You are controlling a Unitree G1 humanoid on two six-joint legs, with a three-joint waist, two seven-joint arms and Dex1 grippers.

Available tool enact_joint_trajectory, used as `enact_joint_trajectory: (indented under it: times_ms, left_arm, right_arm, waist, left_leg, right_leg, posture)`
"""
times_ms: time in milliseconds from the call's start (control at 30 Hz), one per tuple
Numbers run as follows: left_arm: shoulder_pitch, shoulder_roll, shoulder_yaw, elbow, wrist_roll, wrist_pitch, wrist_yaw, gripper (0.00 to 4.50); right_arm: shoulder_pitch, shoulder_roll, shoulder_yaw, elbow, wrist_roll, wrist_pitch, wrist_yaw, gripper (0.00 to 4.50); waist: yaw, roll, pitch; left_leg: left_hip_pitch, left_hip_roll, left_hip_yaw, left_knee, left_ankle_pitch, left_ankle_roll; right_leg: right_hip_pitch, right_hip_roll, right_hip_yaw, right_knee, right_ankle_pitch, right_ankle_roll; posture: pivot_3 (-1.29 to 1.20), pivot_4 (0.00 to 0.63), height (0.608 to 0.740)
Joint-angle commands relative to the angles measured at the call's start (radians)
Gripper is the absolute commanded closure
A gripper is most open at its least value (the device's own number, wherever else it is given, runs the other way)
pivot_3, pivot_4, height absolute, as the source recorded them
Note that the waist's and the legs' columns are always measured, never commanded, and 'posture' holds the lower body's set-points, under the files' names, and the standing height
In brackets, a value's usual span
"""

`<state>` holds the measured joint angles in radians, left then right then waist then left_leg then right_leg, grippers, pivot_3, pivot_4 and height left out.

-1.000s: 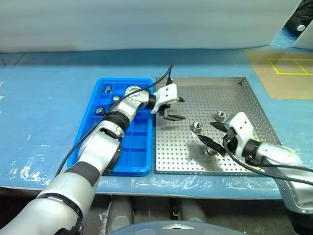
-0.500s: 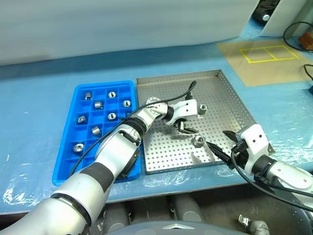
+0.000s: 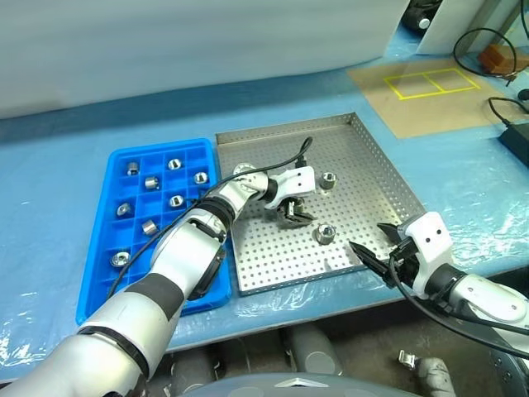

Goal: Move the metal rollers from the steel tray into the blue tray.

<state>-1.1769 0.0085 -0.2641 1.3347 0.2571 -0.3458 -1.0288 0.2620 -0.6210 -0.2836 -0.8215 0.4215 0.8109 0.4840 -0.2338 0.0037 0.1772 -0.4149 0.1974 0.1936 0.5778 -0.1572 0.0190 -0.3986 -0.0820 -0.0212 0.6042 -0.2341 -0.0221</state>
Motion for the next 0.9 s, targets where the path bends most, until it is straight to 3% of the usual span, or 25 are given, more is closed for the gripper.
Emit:
enact_joint_trajectory:
  times_ms: [33, 333, 467, 533, 633, 700, 900]
  left_arm:
    - [-0.007, 0.018, 0.010, -0.008, 0.004, 0.000, -0.013, 0.71]
    - [0.014, 0.008, 0.010, -0.006, 0.016, 0.007, 0.028, 0.71]
    - [0.021, 0.005, 0.013, -0.006, 0.015, 0.015, 0.025, 1.63]
    - [0.026, 0.007, 0.009, -0.007, 0.020, 0.006, 0.019, 1.63]
    - [0.031, 0.010, 0.016, -0.008, 0.011, 0.002, -0.019, 2.19]
    - [0.025, 0.007, 0.023, -0.009, 0.009, 0.011, 0.006, 2.78]
    - [0.017, 0.002, 0.049, -0.015, -0.012, 0.010, -0.016, 2.78]
  right_arm:
    - [-0.017, -0.011, 0.008, 0.000, -0.006, -0.020, -0.001, 0.82]
    - [-0.034, -0.024, 0.027, 0.015, -0.020, -0.026, 0.004, 0.82]
    - [-0.038, -0.025, 0.031, 0.016, -0.021, -0.026, 0.005, 0.82]
    - [-0.041, -0.028, 0.035, 0.017, -0.026, -0.027, 0.003, 0.82]
    - [-0.049, -0.025, 0.041, 0.020, -0.027, -0.024, 0.000, 0.82]
    - [-0.050, -0.025, 0.046, 0.021, -0.028, -0.026, 0.001, 0.82]
    - [-0.066, -0.025, 0.061, 0.033, -0.033, -0.031, 0.002, 0.82]
  waist:
    - [-0.002, 0.000, 0.000]
    - [-0.002, 0.000, 0.000]
    - [-0.002, 0.000, 0.000]
    - [-0.002, 0.000, 0.000]
    - [-0.003, 0.000, 0.000]
    - [-0.002, 0.000, 0.000]
    - [-0.002, 0.000, 0.000]
  left_leg:
    - [0.000, 0.000, 0.000, 0.000, 0.000, 0.000]
    - [-0.001, -0.007, -0.001, 0.001, -0.002, 0.006]
    - [-0.002, -0.007, -0.001, 0.003, -0.004, 0.009]
    - [-0.001, -0.008, -0.001, 0.003, -0.004, 0.009]
    - [-0.001, -0.007, -0.001, 0.003, -0.004, 0.009]
    - [-0.001, -0.007, -0.001, 0.003, -0.004, 0.009]
    - [-0.001, -0.007, -0.001, 0.003, -0.004, 0.009]
  right_leg:
    - [0.000, 0.000, 0.000, 0.000, 0.000, 0.000]
    - [0.002, -0.008, -0.001, 0.000, -0.001, 0.002]
    - [0.003, -0.011, -0.001, -0.001, -0.001, 0.002]
    - [0.004, -0.012, -0.001, -0.002, -0.001, 0.002]
    - [0.004, -0.011, -0.001, -0.002, -0.001, 0.002]
    - [0.004, -0.011, -0.001, -0.001, -0.001, 0.002]
    - [0.004, -0.011, -0.001, -0.002, -0.001, 0.002]
  posture:
    - [-0.72, 0.150, 0.740]
    - [-0.70, 0.150, 0.740]
    - [-0.70, 0.150, 0.740]
    - [-0.70, 0.150, 0.740]
    - [-0.70, 0.150, 0.740]
    - [-0.70, 0.150, 0.740]
    - [-0.68, 0.150, 0.740]
